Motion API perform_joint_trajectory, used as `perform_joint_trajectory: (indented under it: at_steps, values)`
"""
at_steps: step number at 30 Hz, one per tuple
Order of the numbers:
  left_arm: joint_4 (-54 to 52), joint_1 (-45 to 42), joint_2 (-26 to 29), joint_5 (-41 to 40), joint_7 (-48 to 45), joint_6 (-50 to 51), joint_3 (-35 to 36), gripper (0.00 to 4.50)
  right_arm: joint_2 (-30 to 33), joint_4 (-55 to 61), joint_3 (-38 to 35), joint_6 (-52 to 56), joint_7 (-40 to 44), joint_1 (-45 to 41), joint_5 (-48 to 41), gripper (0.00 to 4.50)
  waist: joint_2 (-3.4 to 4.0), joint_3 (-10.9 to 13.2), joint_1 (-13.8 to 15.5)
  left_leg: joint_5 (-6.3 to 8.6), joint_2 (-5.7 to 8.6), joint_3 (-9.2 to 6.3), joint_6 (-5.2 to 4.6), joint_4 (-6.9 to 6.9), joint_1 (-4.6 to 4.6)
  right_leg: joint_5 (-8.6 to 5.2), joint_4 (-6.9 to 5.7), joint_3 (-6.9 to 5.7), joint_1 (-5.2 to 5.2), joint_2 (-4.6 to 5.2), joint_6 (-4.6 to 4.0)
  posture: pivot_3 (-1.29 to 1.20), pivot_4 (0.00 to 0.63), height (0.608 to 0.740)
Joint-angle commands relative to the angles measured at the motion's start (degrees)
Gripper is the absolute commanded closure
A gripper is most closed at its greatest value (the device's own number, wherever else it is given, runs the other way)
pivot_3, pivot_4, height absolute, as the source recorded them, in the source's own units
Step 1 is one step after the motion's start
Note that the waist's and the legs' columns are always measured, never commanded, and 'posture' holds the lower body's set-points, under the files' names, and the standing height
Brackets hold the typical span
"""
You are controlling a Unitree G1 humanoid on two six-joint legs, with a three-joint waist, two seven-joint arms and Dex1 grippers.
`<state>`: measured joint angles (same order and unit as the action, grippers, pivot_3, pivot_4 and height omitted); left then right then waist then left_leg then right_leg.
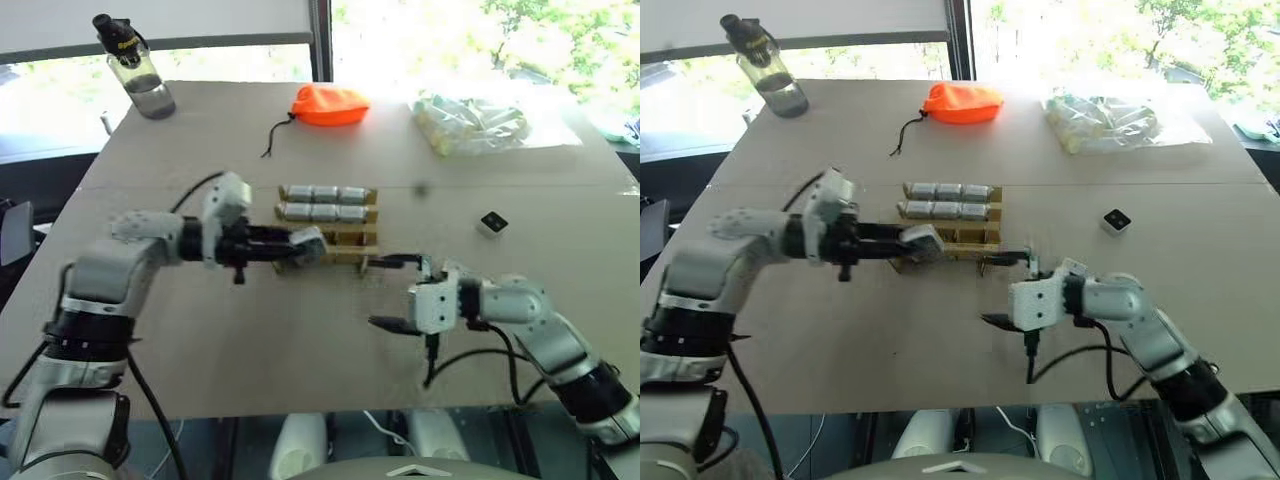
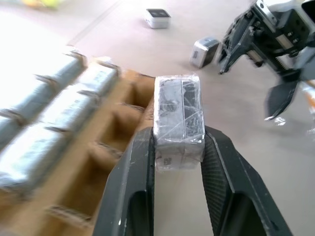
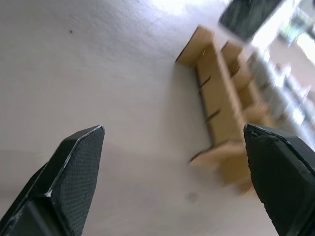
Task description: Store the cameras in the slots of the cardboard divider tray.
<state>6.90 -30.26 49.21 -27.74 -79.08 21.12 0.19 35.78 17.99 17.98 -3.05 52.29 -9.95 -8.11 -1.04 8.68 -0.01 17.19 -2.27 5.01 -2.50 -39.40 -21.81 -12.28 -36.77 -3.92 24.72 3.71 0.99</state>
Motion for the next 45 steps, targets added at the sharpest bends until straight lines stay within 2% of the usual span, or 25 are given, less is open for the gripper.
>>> perform_joint_trajectory:
  at_steps: [1, 7, 10, 13, 17, 24, 31, 37, 45]
  values:
    - [8.0, -3.4, -1.4, 1.6, -5.1, -10.5, 1.6, 3.77, 1.2, 8.0, -5.8, 8.5, -0.5, 3.2, -9.6, 0.03, -0.05, 0.0, 0.1, 0.0, 0.0, 0.01, 0.0, -0.03, 0.02, 0.0, 0.01, 0.0, -0.01, -0.04, 0.0, 0.0, 0.15, 0.74]
    - [24.2, -11.3, -4.0, 5.7, -13.1, -22.7, -1.6, 3.77, 2.4, 13.6, -11.8, 20.4, -1.6, 8.3, -20.6, 0.03, -0.14, -0.1, 0.9, 0.0, 0.02, 0.0, -0.02, -0.06, 0.0, 0.0, -0.01, -0.04, -0.03, -0.09, 0.0, 0.0, 0.15, 0.74]
    - [30.4, -14.3, -3.0, 4.4, -13.4, -29.5, -7.8, 3.77, 2.8, 15.3, -14.0, 24.9, -2.4, 10.2, -24.6, 0.03, -0.18, -0.1, 0.9, 0.01, 0.04, -0.02, -0.04, -0.07, -0.05, 0.01, 0.02, -0.05, -0.03, -0.09, 0.0, 0.0, 0.15, 0.74]
    - [37.6, -18.7, -2.6, 3.7, -13.4, -33.4, -14.8, 3.77, 2.8, 15.9, -14.4, 25.3, -3.0, 11.3, -23.8, 0.03, -0.21, 0.0, 0.9, 0.06, 0.06, -0.03, -0.11, -0.07, -0.09, 0.01, 0.05, -0.05, -0.02, -0.07, 0.01, 0.0, 0.15, 0.74]
    - [47.7, -25.7, -5.1, 6.1, -13.4, -42.5, -19.3, 3.77, 1.5, 17.2, -14.3, 26.1, -5.0, 11.8, -23.9, 0.03, -0.34, 0.0, 0.9, 0.09, 0.07, -0.07, -0.17, -0.1, -0.14, 0.01, 0.05, -0.1, 0.0, -0.07, 0.02, 0.0, 0.15, 0.74]
    - [58.4, -34.0, -7.6, 8.2, -13.4, -46.3, -19.4, 3.77, 1.1, 18.9, -15.3, 26.3, -6.8, 14.2, -23.4, 0.03, -0.4, 0.0, 0.8, 0.19, 0.08, -0.14, -0.35, -0.22, -0.2, 0.02, 0.05, -0.16, -0.02, -0.06, 0.03, 0.0, 0.15, 0.74]
    - [59.9, -34.0, -6.9, 8.9, -13.4, -45.7, -23.2, 3.77, 0.9, 19.6, -15.7, 26.2, -7.4, 15.2, -23.8, 0.03, -0.41, 0.0, 0.7, 0.16, 0.06, -0.15, -0.29, -0.19, -0.18, 0.01, 0.04, -0.18, -0.01, -0.07, 0.03, 0.0, 0.15, 0.74]
    - [59.4, -32.6, -4.9, 7.9, -13.4, -46.4, -27.4, 3.77, 0.6, 19.4, -19.5, 26.0, -8.4, 16.9, -25.6, 0.03, -0.43, 0.0, 0.8, 0.23, 0.08, -0.11, -0.41, -0.21, -0.16, 0.01, 0.03, -0.11, -0.02, -0.04, 0.04, 0.0, 0.15, 0.74]
    - [60.6, -32.2, -5.1, 7.7, -13.4, -47.5, -27.9, 3.77, -0.9, 20.7, -21.4, 25.2, -9.0, 17.8, -27.1, 0.03, -0.49, 0.1, 0.7, 0.2, 0.05, -0.12, -0.35, -0.21, -0.17, 0.01, 0.02, -0.13, -0.01, -0.07, 0.03, 0.0, 0.15, 0.74]
